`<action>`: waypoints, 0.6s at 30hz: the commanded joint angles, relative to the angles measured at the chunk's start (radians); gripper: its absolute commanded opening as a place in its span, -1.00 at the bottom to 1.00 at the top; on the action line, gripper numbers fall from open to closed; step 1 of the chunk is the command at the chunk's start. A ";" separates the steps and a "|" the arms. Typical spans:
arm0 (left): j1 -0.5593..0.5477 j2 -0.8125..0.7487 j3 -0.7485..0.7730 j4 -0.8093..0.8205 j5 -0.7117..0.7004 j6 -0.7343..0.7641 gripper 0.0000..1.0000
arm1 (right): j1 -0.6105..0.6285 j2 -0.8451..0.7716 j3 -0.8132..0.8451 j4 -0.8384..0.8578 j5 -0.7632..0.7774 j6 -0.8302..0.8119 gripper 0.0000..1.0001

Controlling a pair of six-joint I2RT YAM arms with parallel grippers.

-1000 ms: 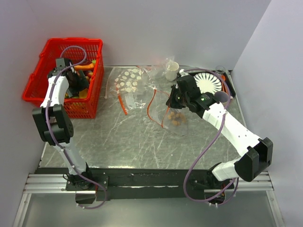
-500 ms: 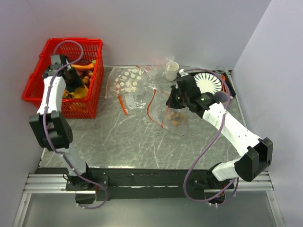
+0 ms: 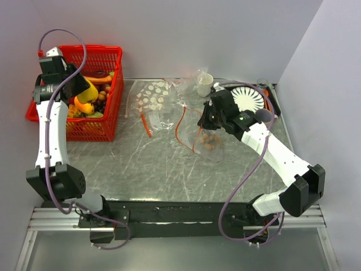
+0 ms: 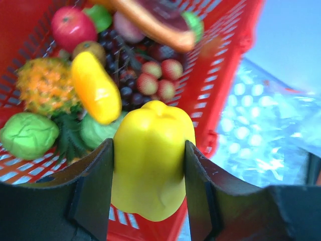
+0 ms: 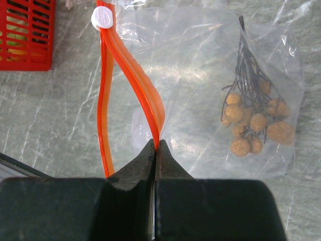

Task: Place the food in the zip-top bag and seal the zipper
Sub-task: Place the fake vegetable in the zipper food storage bag.

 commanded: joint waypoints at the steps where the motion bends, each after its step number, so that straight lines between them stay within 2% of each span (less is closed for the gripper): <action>1: 0.000 -0.104 -0.032 0.126 0.111 -0.041 -0.70 | 0.007 -0.016 0.034 0.024 -0.035 -0.005 -1.00; 11: -0.021 -0.213 -0.086 0.193 0.327 -0.120 -0.68 | 0.012 0.055 0.115 0.016 -0.114 0.002 -1.00; 18: -0.223 -0.285 -0.268 0.370 0.364 -0.225 -0.72 | 0.051 0.124 0.219 0.004 -0.126 0.016 -1.00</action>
